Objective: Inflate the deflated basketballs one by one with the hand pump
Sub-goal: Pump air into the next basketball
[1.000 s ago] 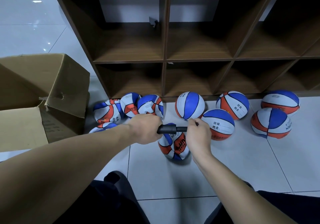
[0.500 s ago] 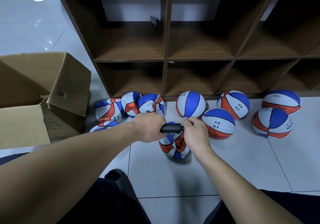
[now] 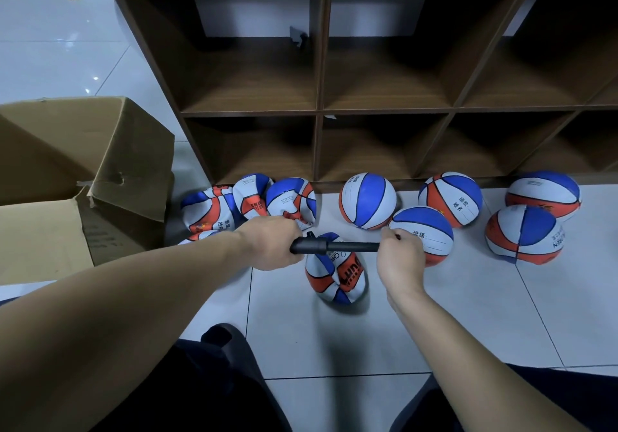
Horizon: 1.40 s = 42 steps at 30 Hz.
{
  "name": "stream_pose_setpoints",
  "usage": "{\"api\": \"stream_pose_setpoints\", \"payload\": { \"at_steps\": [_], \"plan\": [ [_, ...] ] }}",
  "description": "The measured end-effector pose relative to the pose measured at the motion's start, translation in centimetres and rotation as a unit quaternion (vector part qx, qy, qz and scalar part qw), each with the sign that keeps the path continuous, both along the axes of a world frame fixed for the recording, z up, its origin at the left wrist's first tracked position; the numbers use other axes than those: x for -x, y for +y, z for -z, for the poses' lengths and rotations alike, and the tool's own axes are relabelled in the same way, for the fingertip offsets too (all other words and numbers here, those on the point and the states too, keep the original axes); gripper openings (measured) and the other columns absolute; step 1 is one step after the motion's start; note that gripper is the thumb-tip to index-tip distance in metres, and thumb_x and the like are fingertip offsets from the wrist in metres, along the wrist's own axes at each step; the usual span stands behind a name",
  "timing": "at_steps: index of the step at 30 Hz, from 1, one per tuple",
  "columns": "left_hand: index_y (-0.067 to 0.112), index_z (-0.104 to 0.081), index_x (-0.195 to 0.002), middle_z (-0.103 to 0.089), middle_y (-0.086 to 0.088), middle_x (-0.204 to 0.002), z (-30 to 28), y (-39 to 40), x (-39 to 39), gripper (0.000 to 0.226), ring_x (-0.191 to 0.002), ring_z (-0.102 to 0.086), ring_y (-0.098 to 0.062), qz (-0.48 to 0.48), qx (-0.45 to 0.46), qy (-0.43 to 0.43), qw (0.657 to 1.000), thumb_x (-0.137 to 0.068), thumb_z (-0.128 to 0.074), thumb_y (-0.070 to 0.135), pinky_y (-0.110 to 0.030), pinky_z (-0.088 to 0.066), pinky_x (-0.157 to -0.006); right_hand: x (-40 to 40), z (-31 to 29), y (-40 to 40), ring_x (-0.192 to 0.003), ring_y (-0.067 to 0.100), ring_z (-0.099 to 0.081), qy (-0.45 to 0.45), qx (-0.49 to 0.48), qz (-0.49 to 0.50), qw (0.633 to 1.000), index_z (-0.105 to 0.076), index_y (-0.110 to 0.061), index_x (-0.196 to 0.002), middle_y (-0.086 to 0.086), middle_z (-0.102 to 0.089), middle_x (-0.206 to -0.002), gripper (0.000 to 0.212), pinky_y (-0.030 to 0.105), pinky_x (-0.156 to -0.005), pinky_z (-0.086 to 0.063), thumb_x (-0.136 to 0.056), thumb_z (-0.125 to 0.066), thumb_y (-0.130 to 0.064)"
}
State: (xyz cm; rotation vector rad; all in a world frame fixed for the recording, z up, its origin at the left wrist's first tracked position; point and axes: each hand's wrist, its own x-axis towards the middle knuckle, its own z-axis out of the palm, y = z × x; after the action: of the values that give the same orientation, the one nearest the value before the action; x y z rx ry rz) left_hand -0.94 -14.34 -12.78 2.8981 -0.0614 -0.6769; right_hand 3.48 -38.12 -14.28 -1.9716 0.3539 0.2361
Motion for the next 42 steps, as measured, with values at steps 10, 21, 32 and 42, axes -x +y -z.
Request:
{"api": "stream_pose_setpoints", "payload": {
  "at_steps": [10, 21, 32, 42],
  "plan": [
    [0.026, -0.061, -0.082, -0.063, 0.004, -0.072, 0.7, -2.4, 0.7, 0.025, -0.067, -0.062, -0.019, -0.008, 0.024, 0.002, 1.0, -0.098, -0.059, 0.045, -0.035, -0.049, -0.058, 2.2, 0.1, 2.3, -0.059, 0.02, -0.039, -0.001, 0.011, -0.041, 0.999, -0.04, -0.018, -0.065, -0.004, -0.041, -0.061, 0.038, 0.033, -0.057, -0.031, -0.103, -0.049, -0.018],
    [0.025, -0.062, -0.083, -0.064, 0.002, -0.074, 0.7, -2.7, 0.5, 0.027, -0.072, -0.063, -0.021, 0.021, 0.038, -0.004, 0.999, -0.098, -0.062, 0.047, -0.035, -0.049, -0.061, 2.7, 0.7, 3.1, -0.07, 0.019, -0.055, 0.002, 0.014, -0.121, 0.993, -0.06, -0.018, -0.077, 0.0, -0.059, -0.075, 0.033, 0.031, -0.061, -0.044, -0.108, -0.05, -0.027],
    [0.028, -0.064, -0.082, -0.068, 0.003, -0.076, 0.9, 3.1, 0.5, 0.025, -0.072, -0.068, -0.02, -0.033, 0.018, 0.033, 0.999, -0.096, -0.067, 0.049, -0.042, -0.058, -0.069, -1.1, -0.1, -1.7, -0.068, 0.016, -0.05, -0.039, 0.019, -0.13, 0.991, -0.065, -0.008, -0.086, 0.004, -0.058, -0.073, 0.034, 0.033, -0.064, -0.042, -0.109, -0.053, -0.03],
    [0.029, -0.064, -0.085, -0.067, 0.004, -0.077, 1.1, 1.4, 0.6, 0.026, -0.072, -0.065, -0.017, -0.023, 0.005, 0.02, 1.0, -0.101, -0.061, 0.048, -0.031, -0.046, -0.058, 0.5, 0.5, 0.4, -0.066, 0.019, -0.05, -0.074, 0.058, -0.072, 0.993, -0.06, -0.008, -0.079, 0.009, -0.059, -0.073, 0.033, 0.037, -0.059, -0.041, -0.108, -0.05, -0.022]
  ]
}}
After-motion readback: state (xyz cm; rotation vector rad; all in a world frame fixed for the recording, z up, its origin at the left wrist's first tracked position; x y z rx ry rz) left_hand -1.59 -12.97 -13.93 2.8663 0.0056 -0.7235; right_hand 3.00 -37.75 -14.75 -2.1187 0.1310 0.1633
